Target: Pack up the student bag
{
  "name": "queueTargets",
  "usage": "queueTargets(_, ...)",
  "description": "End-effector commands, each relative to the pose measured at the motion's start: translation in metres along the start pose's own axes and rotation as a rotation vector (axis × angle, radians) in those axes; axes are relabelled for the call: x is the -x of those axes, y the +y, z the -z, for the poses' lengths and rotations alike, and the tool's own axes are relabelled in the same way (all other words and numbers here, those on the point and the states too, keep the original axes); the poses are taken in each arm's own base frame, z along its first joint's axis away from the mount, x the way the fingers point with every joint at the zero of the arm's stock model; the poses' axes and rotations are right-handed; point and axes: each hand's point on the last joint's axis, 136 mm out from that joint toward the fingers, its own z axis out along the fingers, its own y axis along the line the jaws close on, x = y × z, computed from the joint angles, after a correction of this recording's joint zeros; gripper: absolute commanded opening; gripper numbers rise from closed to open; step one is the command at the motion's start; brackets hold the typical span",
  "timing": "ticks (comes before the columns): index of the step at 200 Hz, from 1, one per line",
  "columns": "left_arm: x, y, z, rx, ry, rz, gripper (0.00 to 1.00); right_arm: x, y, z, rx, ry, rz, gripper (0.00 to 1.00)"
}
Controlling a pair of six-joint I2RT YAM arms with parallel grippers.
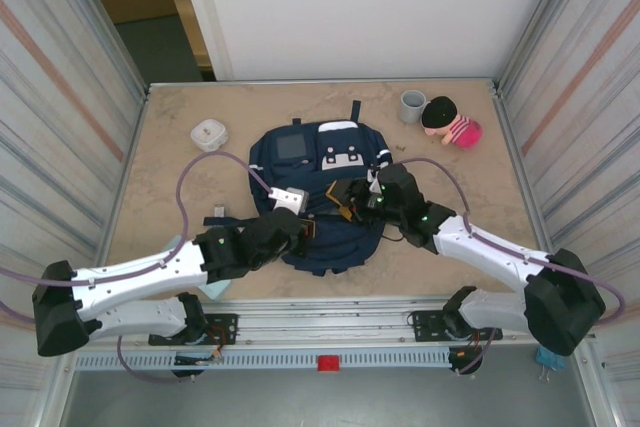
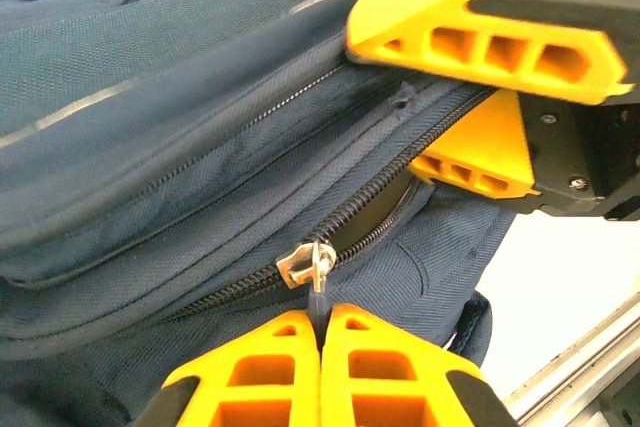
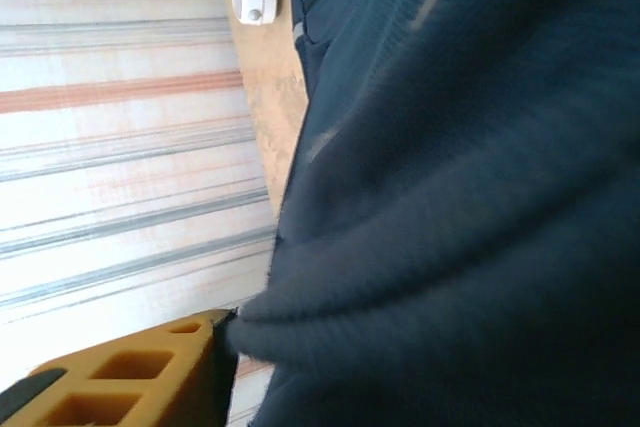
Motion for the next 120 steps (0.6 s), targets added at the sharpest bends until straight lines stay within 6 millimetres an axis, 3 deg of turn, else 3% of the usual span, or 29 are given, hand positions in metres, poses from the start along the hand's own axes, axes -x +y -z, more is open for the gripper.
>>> queueTargets(1,0.024,-0.01,0.006,-0.027,-0.081,0.024,0.0,0.005,0.03,-0.001,0.068,-0.015,0.037,0.3)
queueTargets(14,0.021,0.006,0.007,0.044,-0.074,0.028,0.0,0.008,0.031,0.006,0.059,-0.006,0.074,0.17)
queueTargets(33,0.015,0.034,0.008,0.111,-0.054,0.047,0.0,0.017,0.033,0.023,0.062,0.02,0.124,0.08)
queueTargets(86,0.02,0.099,0.009,0.184,-0.081,0.103,0.0,0.035,0.079,0.084,0.163,0.192,0.339,0.05)
queueTargets(120,0.023,0.141,-0.006,0.266,-0.102,0.152,0.0,0.029,0.107,0.098,0.24,0.327,0.389,0.04)
